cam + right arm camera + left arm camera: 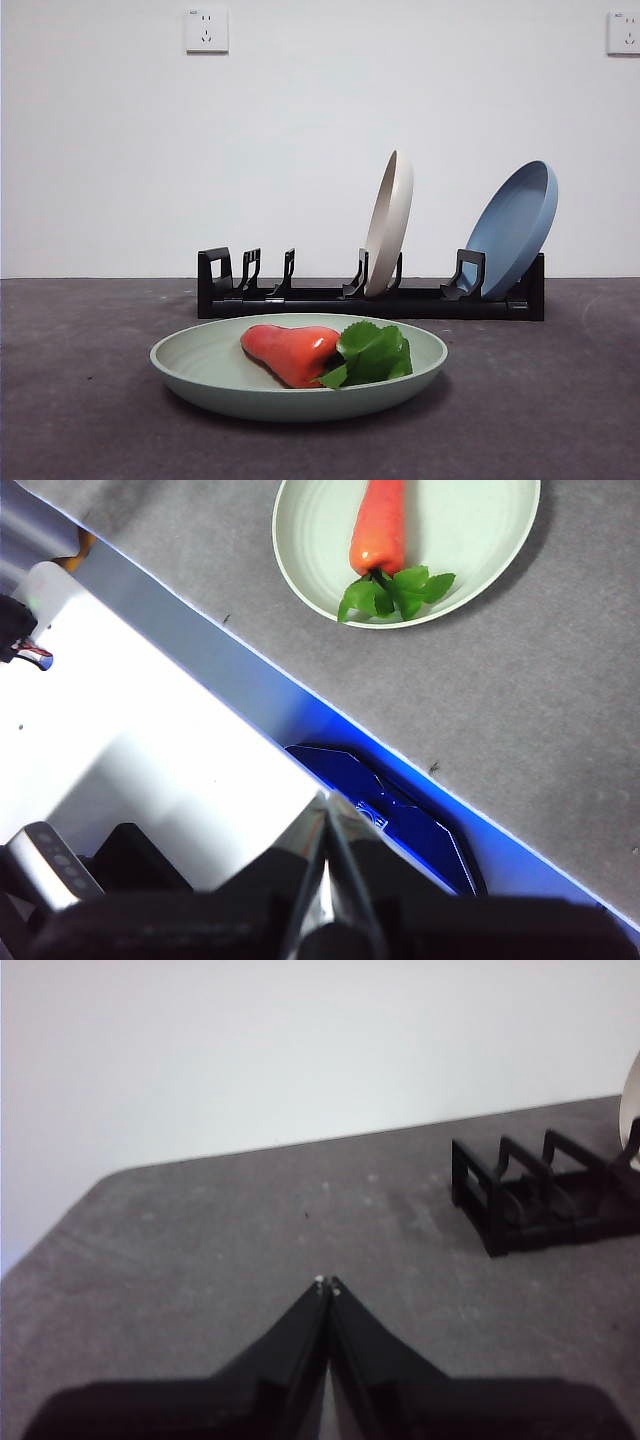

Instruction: Take the green plate from the plate rack,put the plate on the table,take the carrot from the table,put the carrot in the plate

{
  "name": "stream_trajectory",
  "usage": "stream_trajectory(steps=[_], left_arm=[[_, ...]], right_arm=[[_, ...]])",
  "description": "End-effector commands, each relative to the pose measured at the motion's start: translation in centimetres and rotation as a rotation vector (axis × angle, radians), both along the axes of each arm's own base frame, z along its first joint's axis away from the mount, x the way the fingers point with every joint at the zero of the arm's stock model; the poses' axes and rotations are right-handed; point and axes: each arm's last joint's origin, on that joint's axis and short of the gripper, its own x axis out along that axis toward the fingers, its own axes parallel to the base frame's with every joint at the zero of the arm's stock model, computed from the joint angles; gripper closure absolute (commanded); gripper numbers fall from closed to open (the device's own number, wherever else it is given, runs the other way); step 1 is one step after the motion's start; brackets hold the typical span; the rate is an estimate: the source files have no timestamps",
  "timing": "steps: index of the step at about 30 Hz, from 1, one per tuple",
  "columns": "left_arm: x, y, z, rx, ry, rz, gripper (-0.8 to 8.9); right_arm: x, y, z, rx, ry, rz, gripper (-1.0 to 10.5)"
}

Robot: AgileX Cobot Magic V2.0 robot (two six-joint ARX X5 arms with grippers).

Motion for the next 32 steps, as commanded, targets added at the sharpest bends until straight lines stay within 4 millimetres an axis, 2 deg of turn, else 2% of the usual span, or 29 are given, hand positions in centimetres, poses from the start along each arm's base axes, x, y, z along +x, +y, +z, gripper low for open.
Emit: stream_trajectory(steps=[1,4,8,32], left_arm=[[0.0,0.0,-1.2,-0.025,0.002,0.004,8.15],[0.1,0.0,-2.4,-0.030,0.022,0.004,8.15],[-0.1,0.1,-3.0,-0.025,0.075,0.007,8.15],[-0.1,0.1,-3.2,-0.022,0.095,0.007,8.15]], right_arm=[[0.0,0.0,0.0,0.001,-0.005,0.001,9.4],[0.0,0.0,0.0,0.001,-0.005,0.001,9.4],[0.0,0.0,0.0,0.001,-0.005,0.001,9.4],[0.0,0.0,0.0,0.001,-0.010,0.006,9.4]])
